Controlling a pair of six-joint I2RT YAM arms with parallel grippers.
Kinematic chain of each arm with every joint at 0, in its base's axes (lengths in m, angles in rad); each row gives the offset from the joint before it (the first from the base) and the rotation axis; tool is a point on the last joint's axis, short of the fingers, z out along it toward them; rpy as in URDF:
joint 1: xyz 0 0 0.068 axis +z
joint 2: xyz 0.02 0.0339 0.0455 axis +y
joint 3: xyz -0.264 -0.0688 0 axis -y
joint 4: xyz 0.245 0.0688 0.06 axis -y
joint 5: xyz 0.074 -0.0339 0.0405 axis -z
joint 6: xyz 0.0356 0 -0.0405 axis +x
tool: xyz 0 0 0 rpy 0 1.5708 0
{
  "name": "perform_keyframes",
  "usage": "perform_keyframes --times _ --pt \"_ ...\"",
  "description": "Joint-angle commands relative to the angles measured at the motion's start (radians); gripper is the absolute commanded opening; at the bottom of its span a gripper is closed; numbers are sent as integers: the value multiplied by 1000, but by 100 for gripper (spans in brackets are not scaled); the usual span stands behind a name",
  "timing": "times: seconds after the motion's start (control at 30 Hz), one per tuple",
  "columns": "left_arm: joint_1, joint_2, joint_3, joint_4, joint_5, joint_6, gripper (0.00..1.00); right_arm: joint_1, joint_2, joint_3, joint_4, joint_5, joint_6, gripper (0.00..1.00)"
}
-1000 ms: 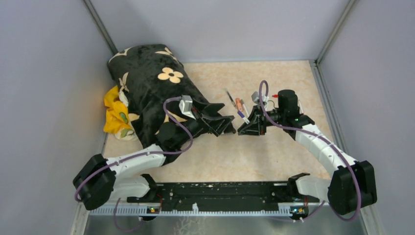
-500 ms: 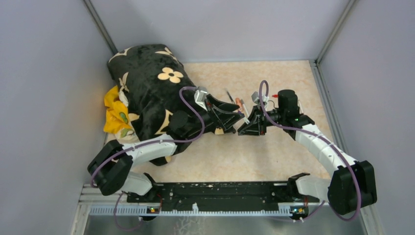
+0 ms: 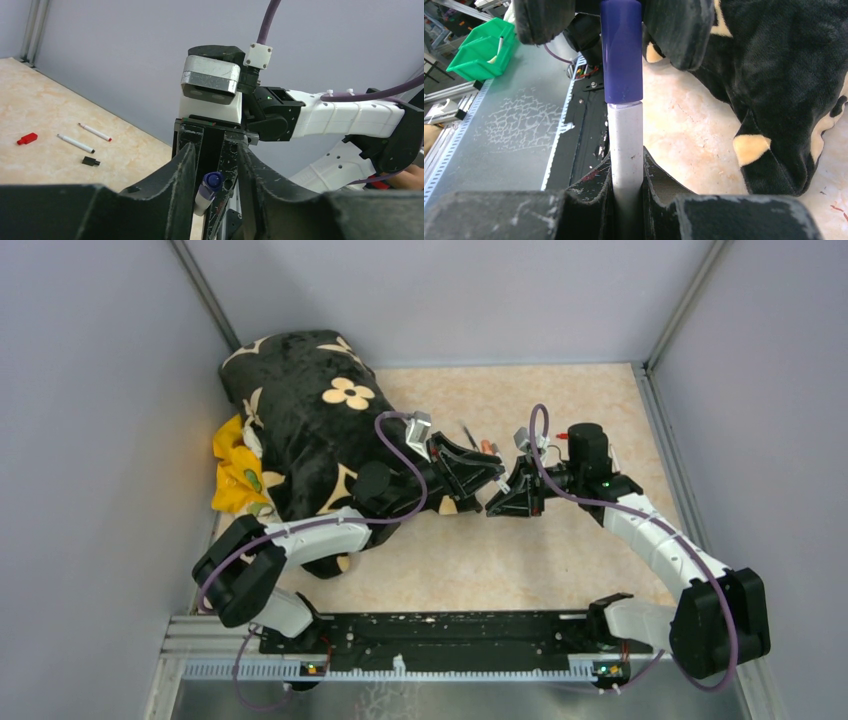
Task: Insert the pens into the pen caps
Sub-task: Press the pen cap onto the pen.
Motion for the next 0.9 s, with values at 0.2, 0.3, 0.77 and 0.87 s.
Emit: perform_keyframes --times 0.2,0.3,0.77,0.87 --pt "1 22 27 36 52 -15 24 8 -4 43 12 -23 -27 0" --pt "1 24 18 35 64 -25 18 8 -3 45 11 -21 -27 0" --pt "-151 69 0 -141 -149 -59 0 8 -15 68 -12 215 -38 0" --pt "-211 75 -5 -221 -212 -48 0 3 -24 85 -36 302 -52 0"
